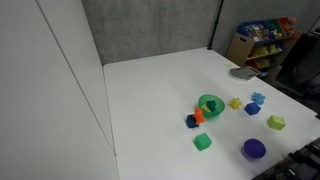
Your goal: Put the green toy animal in the bowl
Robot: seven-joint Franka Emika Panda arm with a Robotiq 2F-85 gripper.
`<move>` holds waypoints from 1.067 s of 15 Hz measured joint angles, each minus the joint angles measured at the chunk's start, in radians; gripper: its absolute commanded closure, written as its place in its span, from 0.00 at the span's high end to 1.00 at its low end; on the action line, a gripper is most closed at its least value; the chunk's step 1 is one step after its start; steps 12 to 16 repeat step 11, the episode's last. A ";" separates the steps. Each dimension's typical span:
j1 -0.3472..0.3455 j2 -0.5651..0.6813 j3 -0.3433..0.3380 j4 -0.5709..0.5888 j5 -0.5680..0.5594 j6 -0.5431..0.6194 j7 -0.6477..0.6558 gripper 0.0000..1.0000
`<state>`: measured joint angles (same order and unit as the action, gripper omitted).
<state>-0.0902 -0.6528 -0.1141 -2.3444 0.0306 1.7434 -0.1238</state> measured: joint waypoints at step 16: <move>0.015 -0.010 0.001 -0.065 0.000 0.073 0.000 1.00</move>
